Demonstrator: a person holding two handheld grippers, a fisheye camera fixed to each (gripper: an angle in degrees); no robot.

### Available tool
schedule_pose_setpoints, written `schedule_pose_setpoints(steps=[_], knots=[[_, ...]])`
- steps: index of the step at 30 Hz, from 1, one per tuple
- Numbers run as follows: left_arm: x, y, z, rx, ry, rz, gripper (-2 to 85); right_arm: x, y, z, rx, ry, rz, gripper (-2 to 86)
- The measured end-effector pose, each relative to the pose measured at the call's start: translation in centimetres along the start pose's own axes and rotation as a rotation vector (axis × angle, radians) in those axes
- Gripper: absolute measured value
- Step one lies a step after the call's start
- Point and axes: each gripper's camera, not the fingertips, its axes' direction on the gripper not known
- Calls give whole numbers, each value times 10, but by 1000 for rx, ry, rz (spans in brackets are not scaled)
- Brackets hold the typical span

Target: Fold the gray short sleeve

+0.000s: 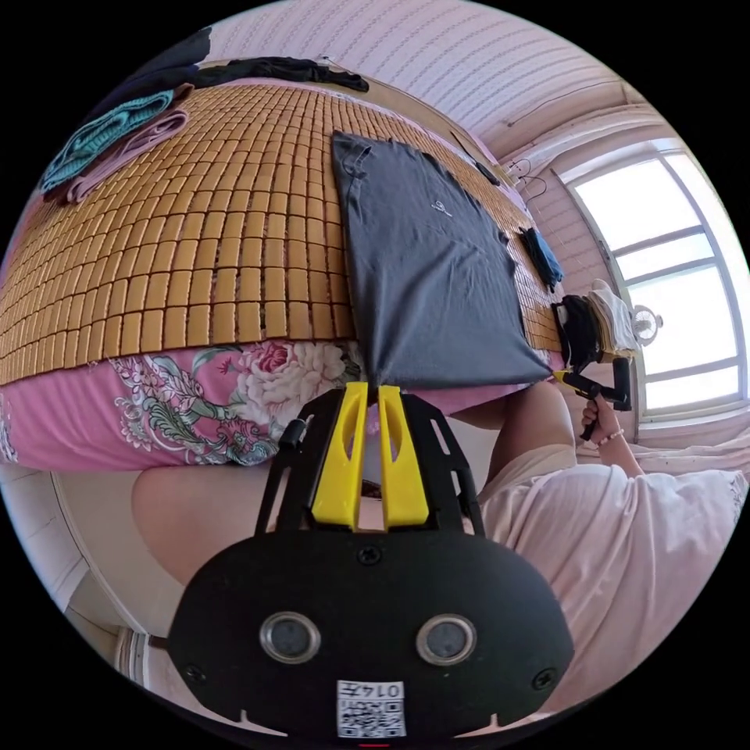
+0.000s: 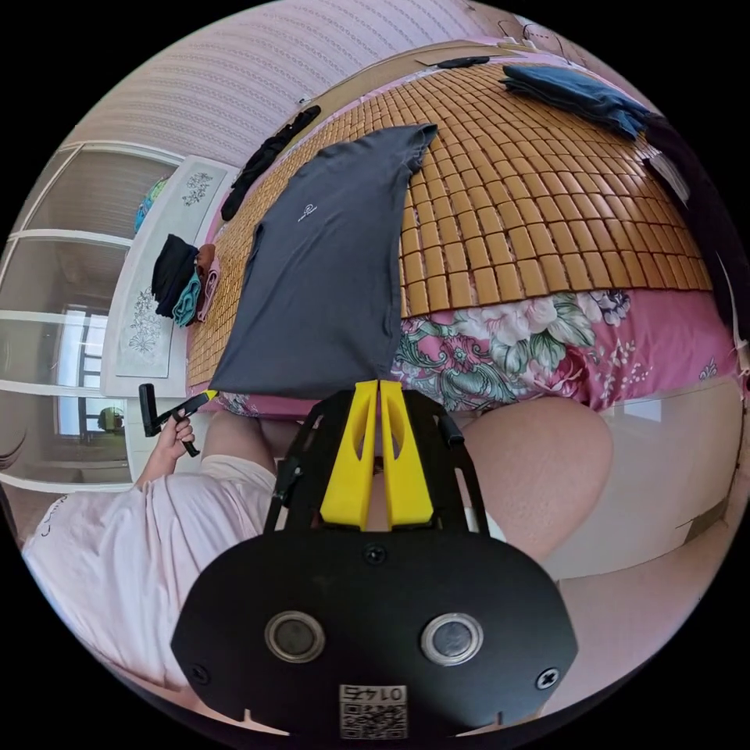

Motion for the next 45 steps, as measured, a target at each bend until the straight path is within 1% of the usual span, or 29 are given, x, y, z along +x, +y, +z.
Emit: schedule_pose_setpoints(steps=[3, 5, 6, 10, 15, 17, 19, 21, 22, 23, 24, 25, 26, 27, 28, 29, 31, 32, 34, 35, 36, 37, 38, 39, 41, 42, 45], knots=[[3, 10, -4, -13, 56, -15, 19, -10, -1, 2, -62, -13, -12, -1], [7, 16, -6, -3, 53, -30, 26, -15, 0, 0, -74, -26, -8, -1], [11, 19, -5, -7, 31, -26, 30, -15, -1, 2, -97, -20, 8, -2], [24, 32, 4, -68, -170, -1, 61, -11, 0, 15, -150, 89, 68, -2], [47, 54, -4, -31, -262, 61, 86, -45, 7, 13, -53, 198, -9, -2], [58, 61, -3, -16, -256, 98, 92, -63, 8, 13, -5, 253, -43, -3], [77, 71, -4, 44, -258, 157, 95, -103, 13, 12, 104, 377, -161, -4], [96, 80, -8, 129, -287, 232, 96, -135, 17, 18, 154, 478, -266, -5], [109, 85, -11, 186, -307, 277, 98, -151, 15, 28, 139, 522, -301, -7], [115, 88, -12, 203, -312, 300, 99, -157, 13, 34, 118, 530, -315, -8], [126, 89, -12, 200, -329, 330, 99, -168, 10, 44, 79, 527, -340, -8], [137, 91, -12, 185, -356, 350, 100, -180, 10, 48, 89, 513, -377, -9], [143, 92, -12, 182, -375, 359, 100, -187, 12, 48, 120, 505, -403, -9], [155, 96, -15, 200, -421, 386, 100, -202, 18, 45, 206, 496, -444, -9], [168, 103, -19, 242, -484, 430, 100, -212, 20, 45, 266, 487, -449, -9], [175, 107, -21, 271, -517, 456, 99, -216, 20, 47, 280, 480, -441, -9], [204, 127, -31, 396, -669, 575, 94, -224, 14, 54, 209, 417, -407, -9], [211, 131, -32, 411, -691, 606, 91, -227, 16, 51, 215, 381, -412, -9], [232, 142, -35, 400, -753, 701, 88, -238, 35, 32, 370, 240, -481, -9], [237, 145, -35, 397, -788, 719, 88, -241, 39, 30, 402, 229, -487, -8], [246, 151, -33, 392, -873, 767, 82, -244, 42, 28, 420, 233, -486, -7], [254, 157, -30, 398, -949, 796, 73, -247, 42, 30, 410, 249, -475, -6], [258, 160, -30, 404, -973, 798, 69, -248, 43, 31, 403, 260, -471, -5], [263, 166, -30, 424, -990, 802, 60, -251, 45, 35, 400, 289, -468, -2], [268, 177, -32, 489, -934, 813, 59, -257, 54, 39, 452, 332, -495, 11], [268, 180, -32, 511, -885, 794, 59, -261, 59, 42, 473, 343, -508, 35], [264, 182, -31, 559, -795, 719, 64, -268, 61, 61, 439, 337, -520, 79]])
